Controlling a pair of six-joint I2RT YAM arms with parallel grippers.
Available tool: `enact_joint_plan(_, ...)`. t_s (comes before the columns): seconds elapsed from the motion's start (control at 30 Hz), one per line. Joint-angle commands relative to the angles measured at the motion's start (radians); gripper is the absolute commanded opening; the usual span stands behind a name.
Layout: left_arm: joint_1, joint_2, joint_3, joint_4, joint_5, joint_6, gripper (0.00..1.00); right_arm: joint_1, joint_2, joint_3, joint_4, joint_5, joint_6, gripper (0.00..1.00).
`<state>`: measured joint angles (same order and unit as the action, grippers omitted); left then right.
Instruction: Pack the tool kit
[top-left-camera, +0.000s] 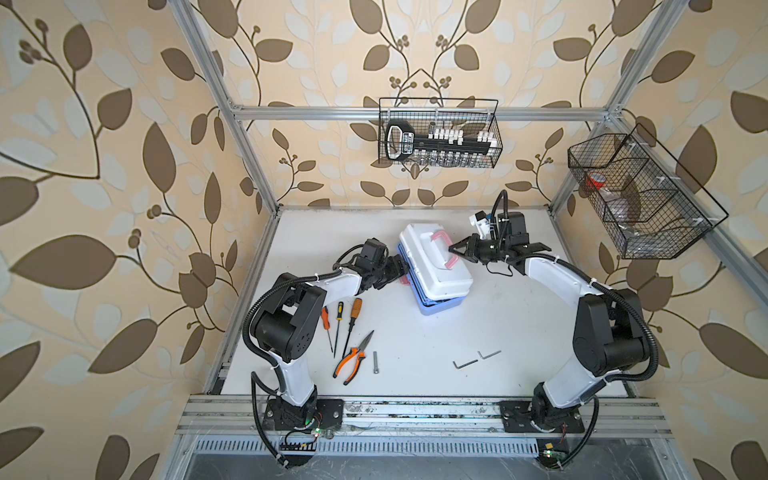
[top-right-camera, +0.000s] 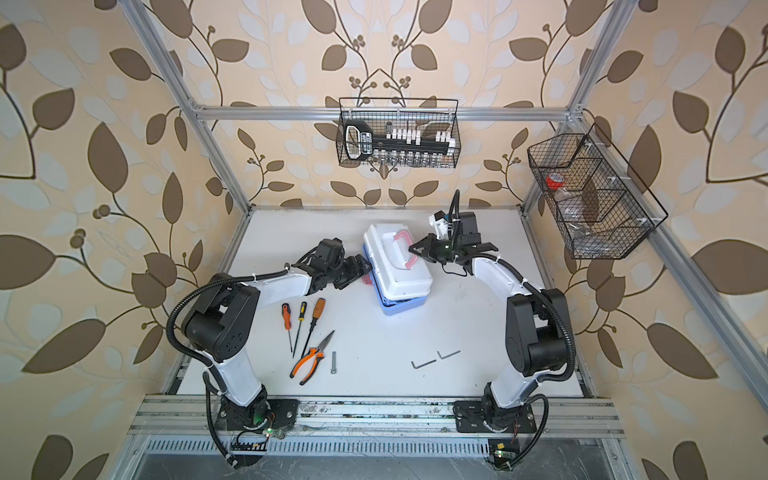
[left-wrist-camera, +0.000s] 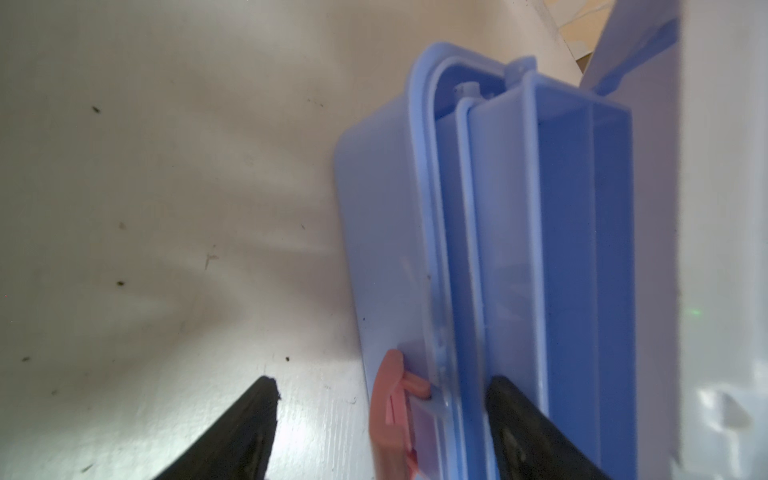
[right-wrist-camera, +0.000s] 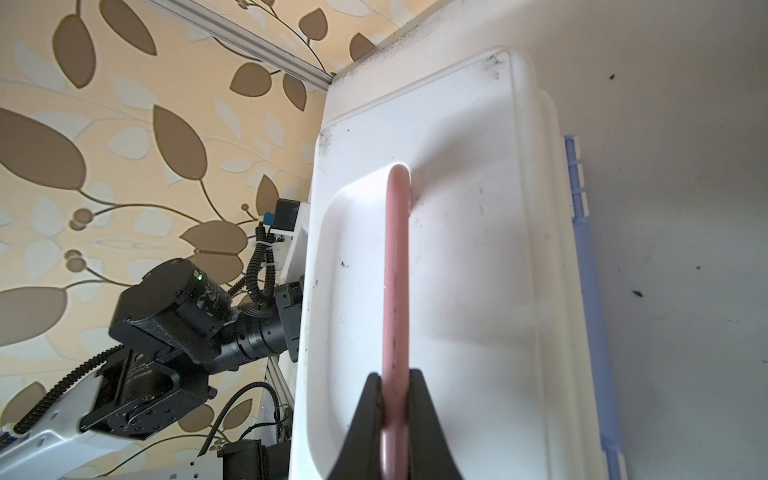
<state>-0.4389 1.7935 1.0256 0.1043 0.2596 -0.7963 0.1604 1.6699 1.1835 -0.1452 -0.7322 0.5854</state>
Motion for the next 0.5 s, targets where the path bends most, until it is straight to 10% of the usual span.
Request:
enact_joint_plan(0.0, -0.006, 0.011, 0.011, -0.019, 0.003, 0.001, 0.81, -0.009, -0.001, -0.017, 0.065, -0.063, 0.031, 0.09)
enact_joint_plan(0.47, -0.004, -0.038, 0.000, -0.069, -0.029, 0.031, 0.90, -0.101, 0.035, -0.142, 0.388, -0.213, 0.281, 0.08)
